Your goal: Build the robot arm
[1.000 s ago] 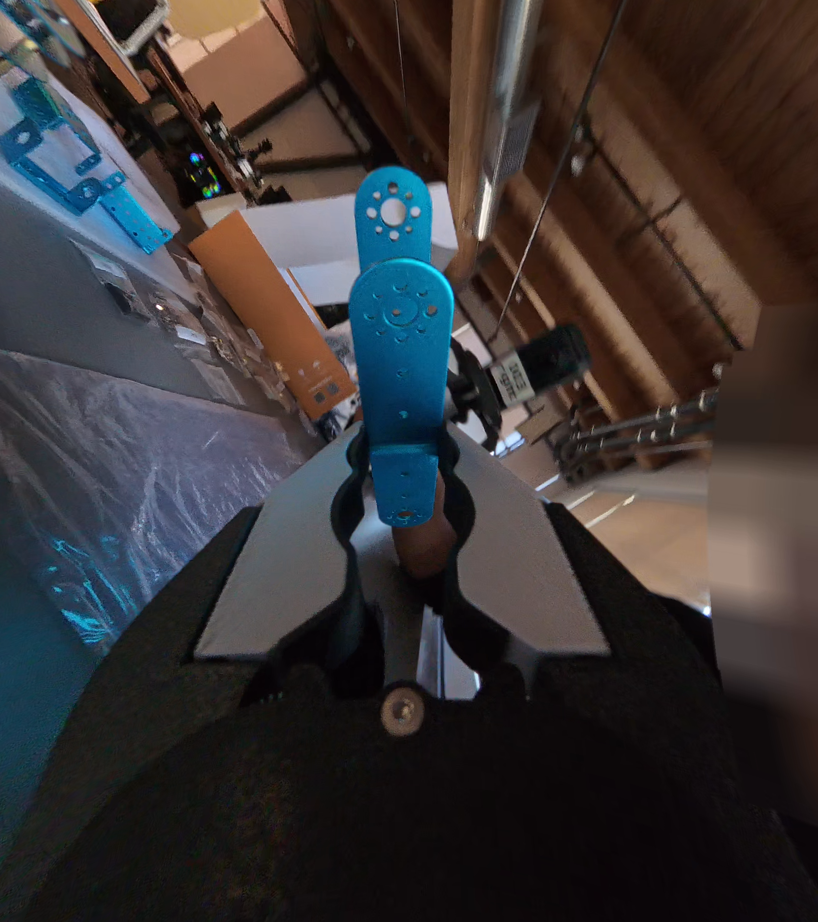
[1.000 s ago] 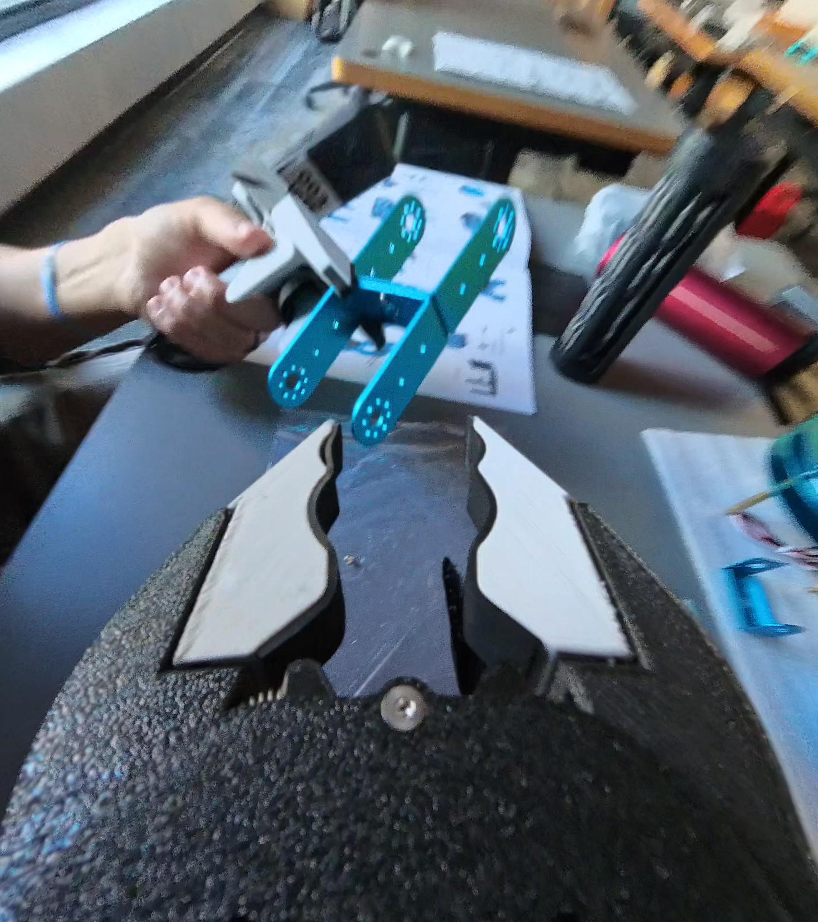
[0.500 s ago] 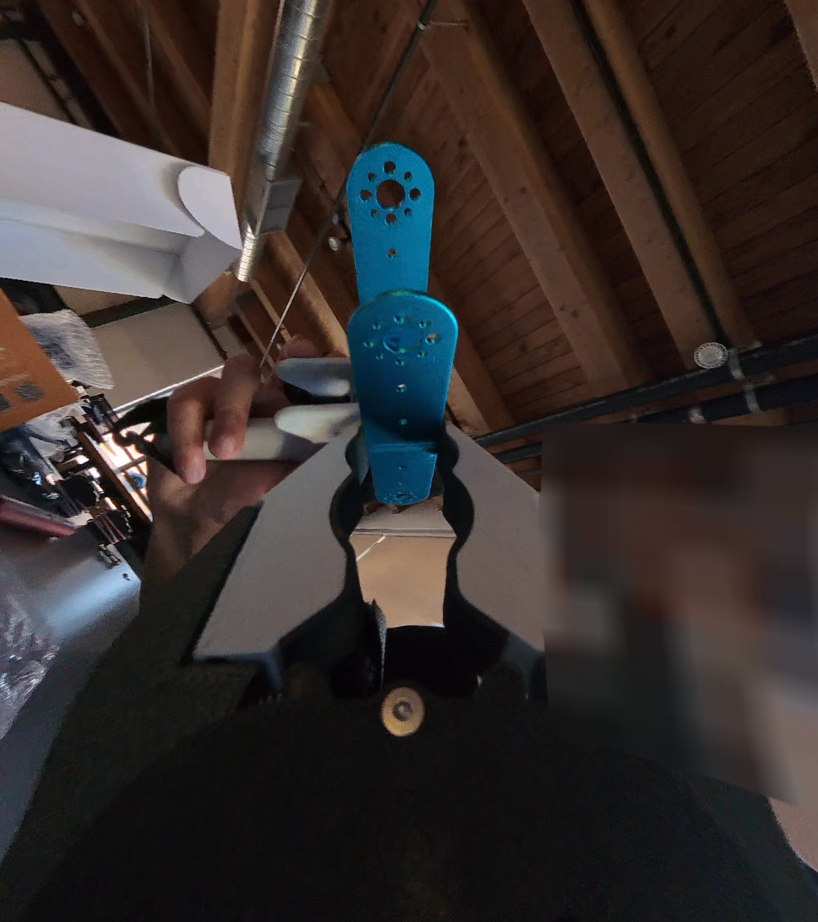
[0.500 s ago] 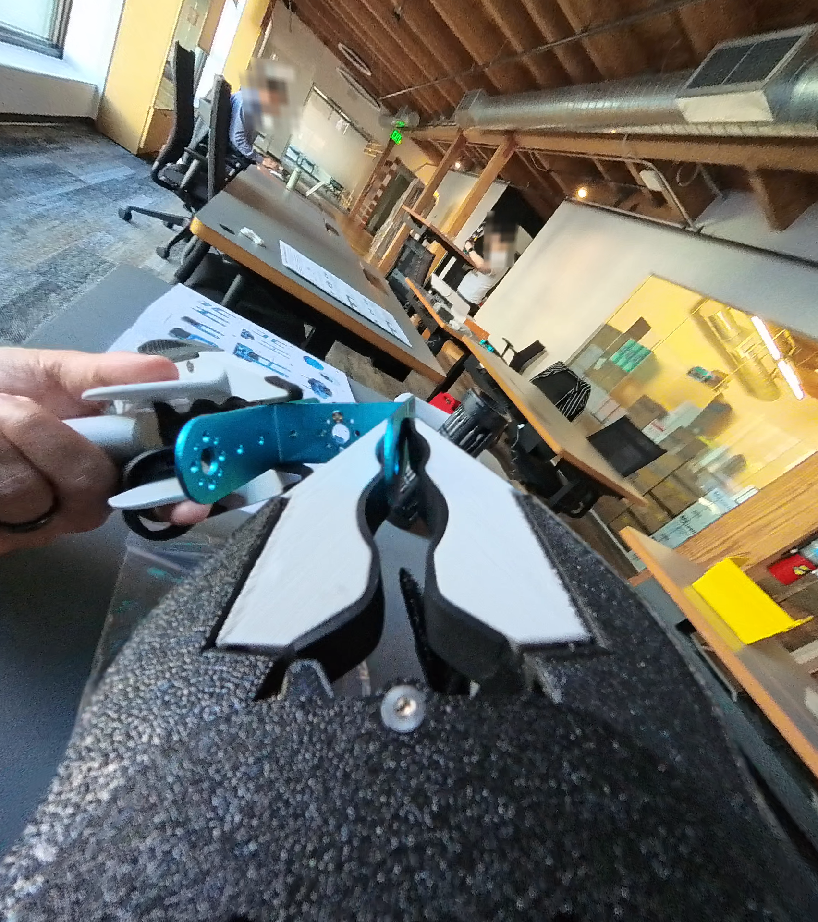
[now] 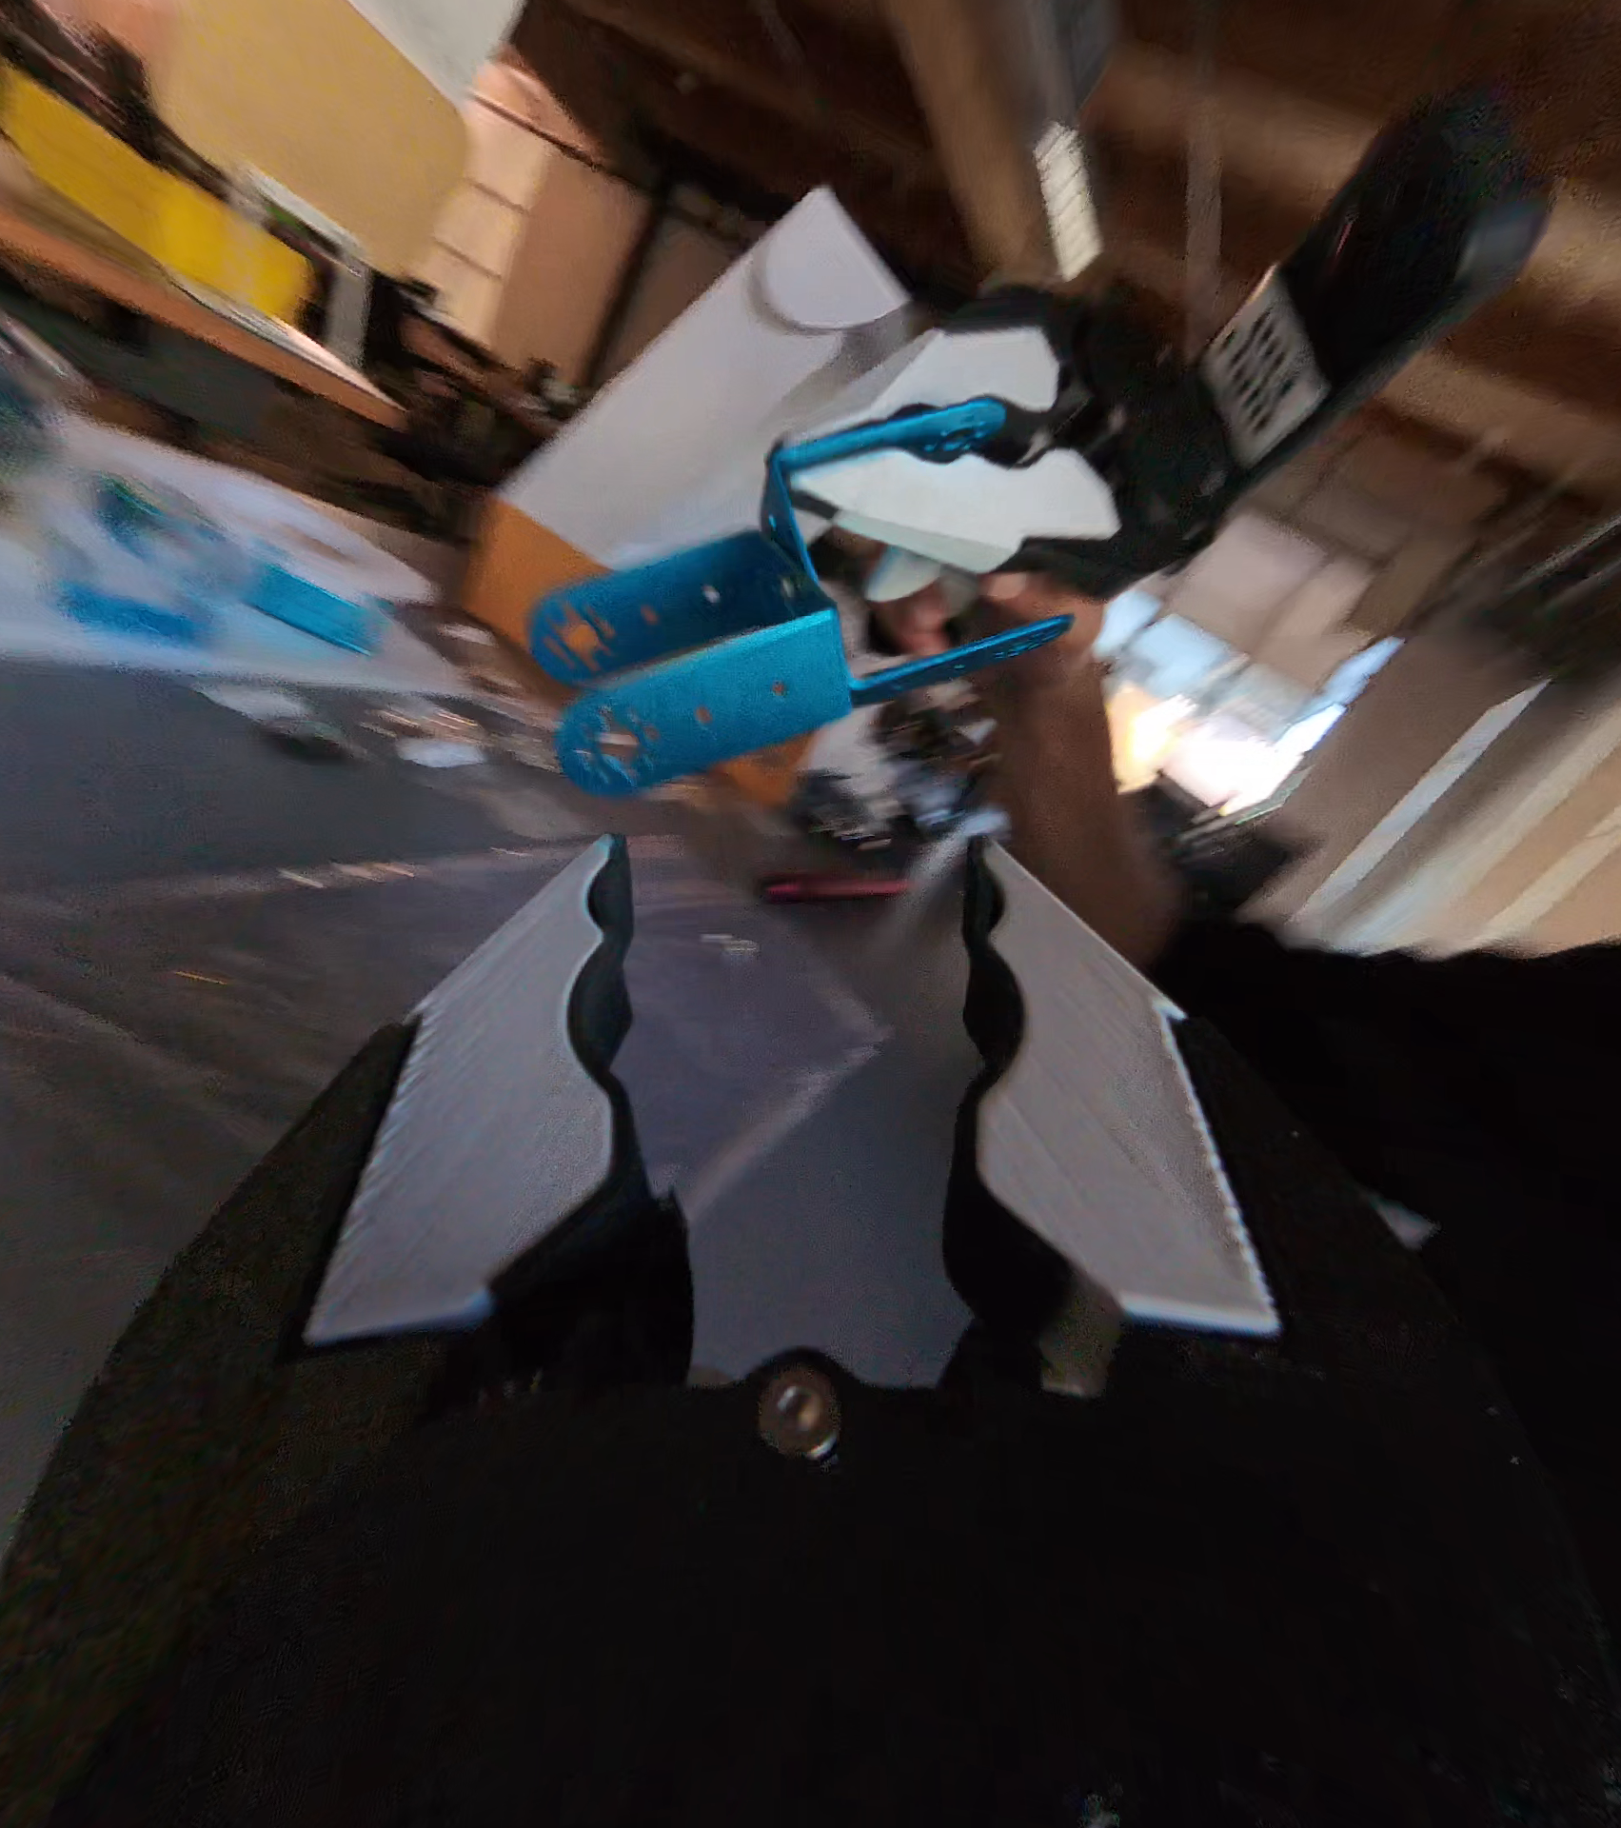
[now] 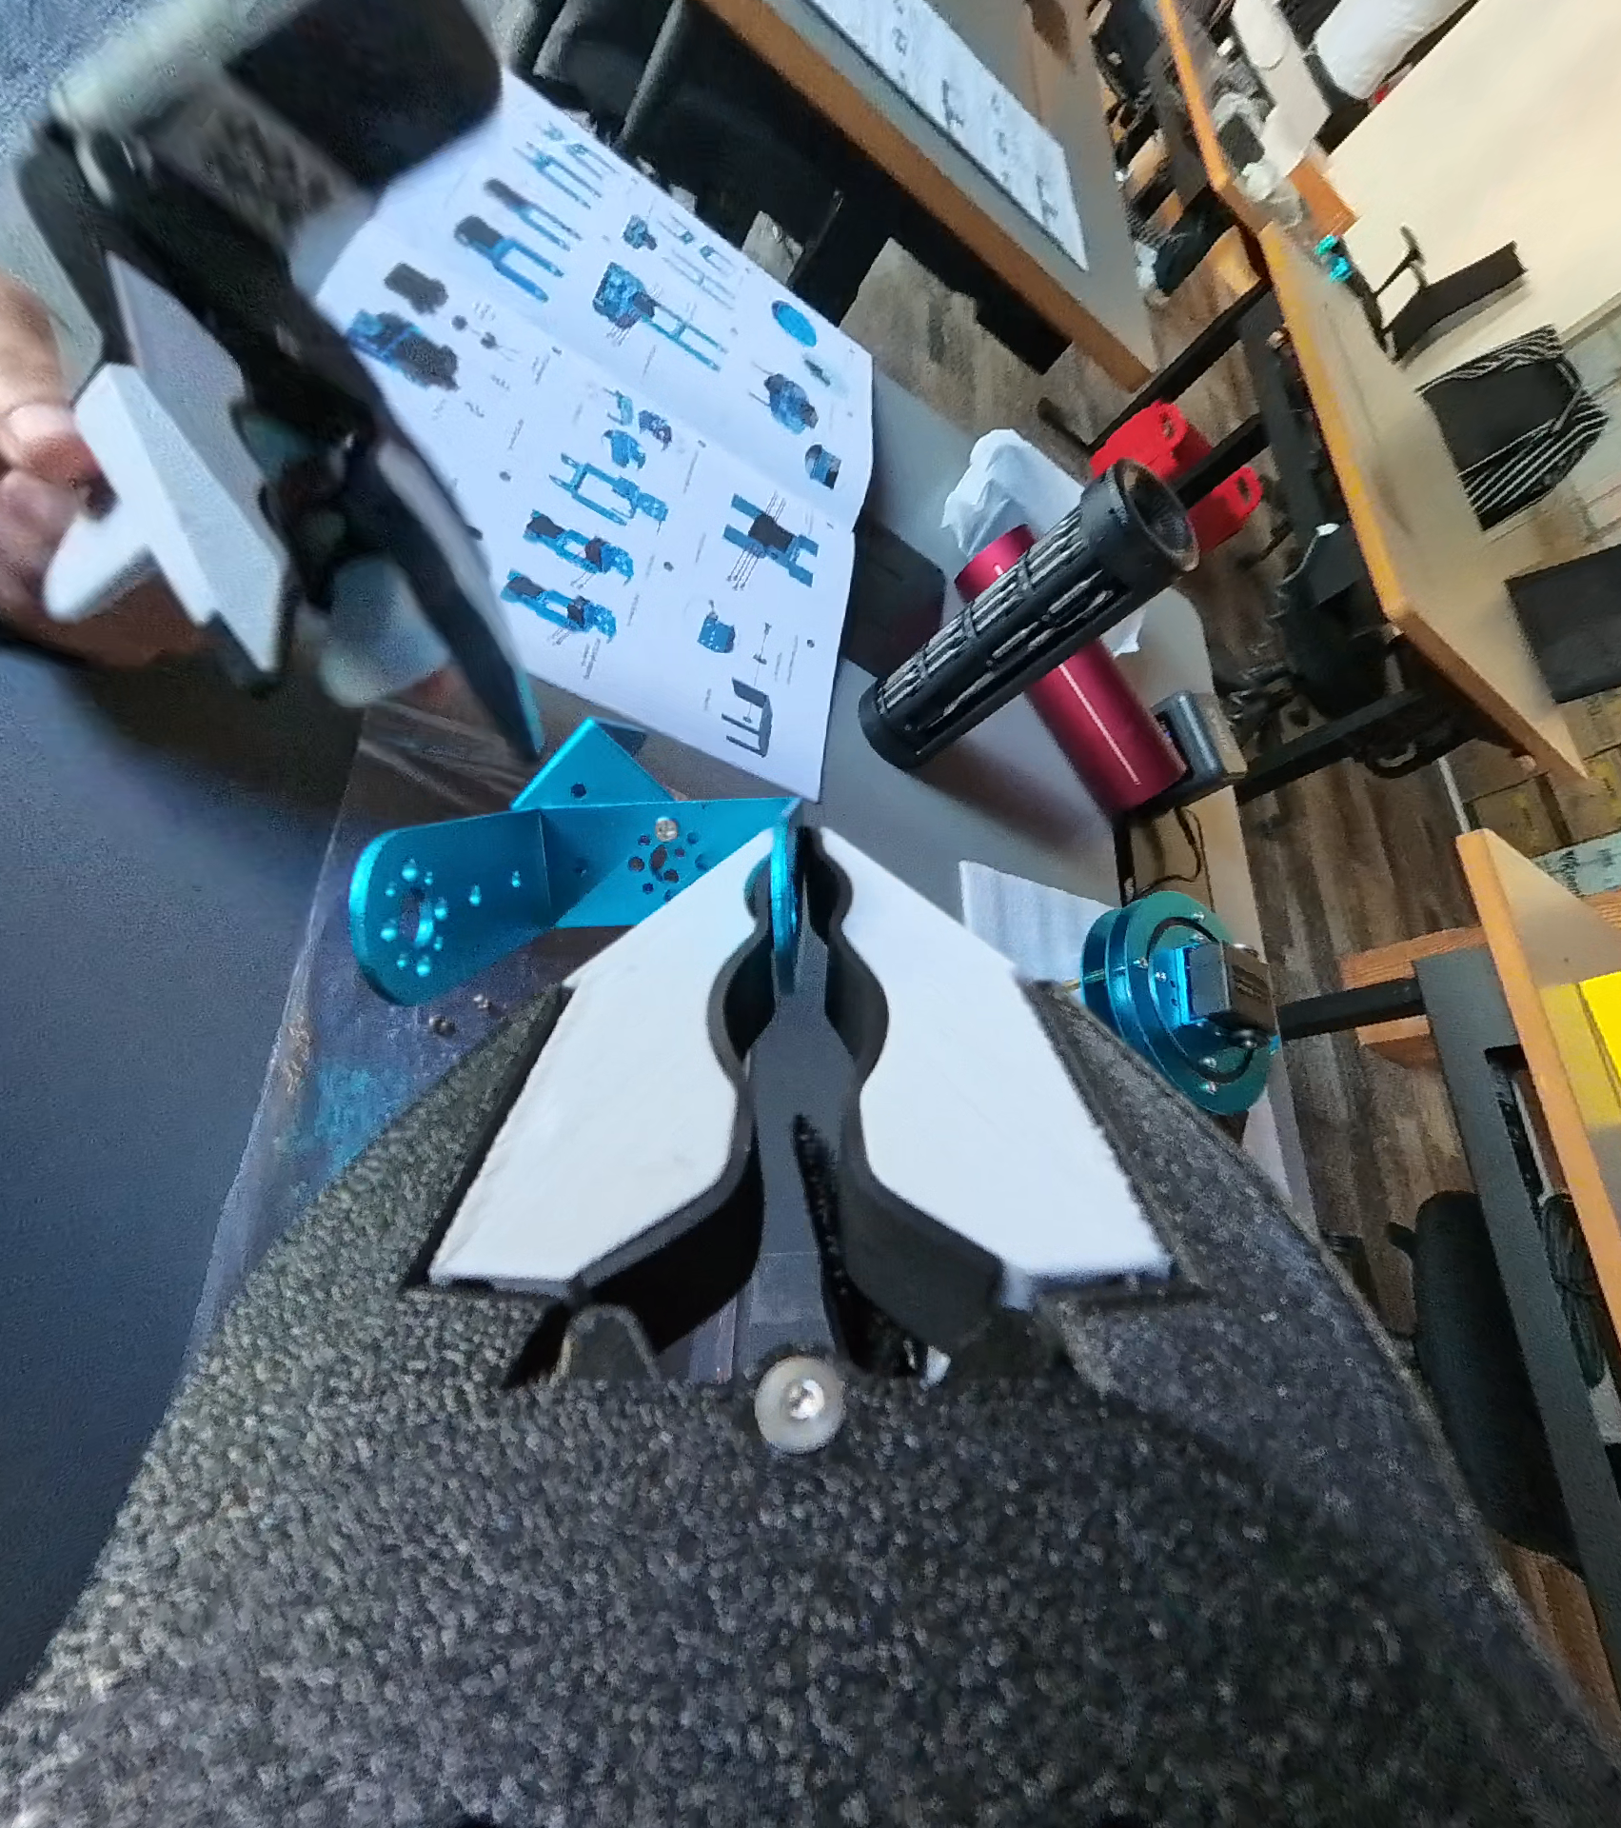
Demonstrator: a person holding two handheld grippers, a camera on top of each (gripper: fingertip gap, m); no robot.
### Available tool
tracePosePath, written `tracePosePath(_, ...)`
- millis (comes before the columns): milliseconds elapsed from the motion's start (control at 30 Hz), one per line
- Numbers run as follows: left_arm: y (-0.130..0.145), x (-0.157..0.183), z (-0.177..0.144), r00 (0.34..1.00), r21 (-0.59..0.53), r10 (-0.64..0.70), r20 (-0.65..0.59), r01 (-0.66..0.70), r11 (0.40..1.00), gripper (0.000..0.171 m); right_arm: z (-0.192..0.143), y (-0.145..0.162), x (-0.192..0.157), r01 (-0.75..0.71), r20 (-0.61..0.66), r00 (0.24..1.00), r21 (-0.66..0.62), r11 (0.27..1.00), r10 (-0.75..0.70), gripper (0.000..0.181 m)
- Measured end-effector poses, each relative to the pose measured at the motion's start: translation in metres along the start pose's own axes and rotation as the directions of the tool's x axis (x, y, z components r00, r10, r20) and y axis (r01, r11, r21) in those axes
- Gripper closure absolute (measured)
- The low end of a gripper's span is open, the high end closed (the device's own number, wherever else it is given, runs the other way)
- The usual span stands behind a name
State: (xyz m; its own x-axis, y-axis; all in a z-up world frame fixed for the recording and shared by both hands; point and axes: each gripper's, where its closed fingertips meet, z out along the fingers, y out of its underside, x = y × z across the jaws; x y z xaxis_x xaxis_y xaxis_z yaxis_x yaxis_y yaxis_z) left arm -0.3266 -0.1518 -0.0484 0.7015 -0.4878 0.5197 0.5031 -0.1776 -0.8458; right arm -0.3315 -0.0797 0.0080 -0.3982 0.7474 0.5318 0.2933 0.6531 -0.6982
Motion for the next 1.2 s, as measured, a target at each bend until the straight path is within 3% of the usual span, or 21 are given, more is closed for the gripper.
tracePosePath(67,-0.016,-0.013,-0.01,0.942,-0.079,0.305,0.137,-0.297,0.952,0.105,0.007,0.003,0.002,-0.004,0.002,1.0,-0.009,1.0,0.004,0.18)
tracePosePath(133,-0.025,-0.018,-0.011,0.858,-0.176,0.488,0.159,-0.462,0.869,0.105,0.011,0.001,0.004,-0.008,0.003,1.0,0.013,1.0,0.008,0.18)
tracePosePath(267,-0.017,-0.031,0.011,0.72,-0.316,0.683,0.125,-0.624,0.715,0.105,0.015,-0.005,0.004,0.031,-0.008,0.999,0.023,0.999,-0.031,0.18)
tracePosePath(333,-0.002,-0.036,0.023,0.673,-0.372,0.733,0.097,-0.659,0.654,0.115,0.02,-0.003,0.001,0.018,0.012,1.0,0.008,1.0,-0.018,0.18)
tracePosePath(433,0.009,-0.056,0.031,0.563,-0.443,0.81,0.166,-0.691,0.572,0.14,0.033,0.012,-0.001,-0.031,0.045,0.998,-0.058,0.998,0.034,0.18)
tracePosePath(533,0.021,-0.06,0.033,0.565,-0.459,0.809,0.161,-0.683,0.568,0.153,0.047,0.028,-0.006,-0.077,0.097,0.991,-0.112,0.991,0.088,0.18)
tracePosePath(700,0.035,-0.049,0.029,0.653,-0.452,0.754,0.065,-0.655,0.606,0.142,0.058,0.033,-0.015,-0.147,0.2,0.967,-0.073,0.986,0.159,0.18)
tracePosePath(900,0.041,-0.051,0.025,0.684,-0.479,0.729,-0.033,-0.651,0.589,0.147,0.07,0.039,-0.034,-0.306,0.39,0.884,0.063,0.95,0.259,0.18)
tracePosePath(1033,0.051,-0.065,0.021,0.706,-0.543,0.705,-0.073,-0.621,0.565,0.151,0.087,0.055,-0.039,-0.367,0.426,0.847,0.033,0.93,0.319,0.18)
tracePosePath(1200,0.055,-0.085,0.01,0.673,-0.587,0.737,-0.062,-0.622,0.519,0.147,0.101,0.07,-0.041,-0.364,0.388,0.851,-0.053,0.93,0.355,0.18)
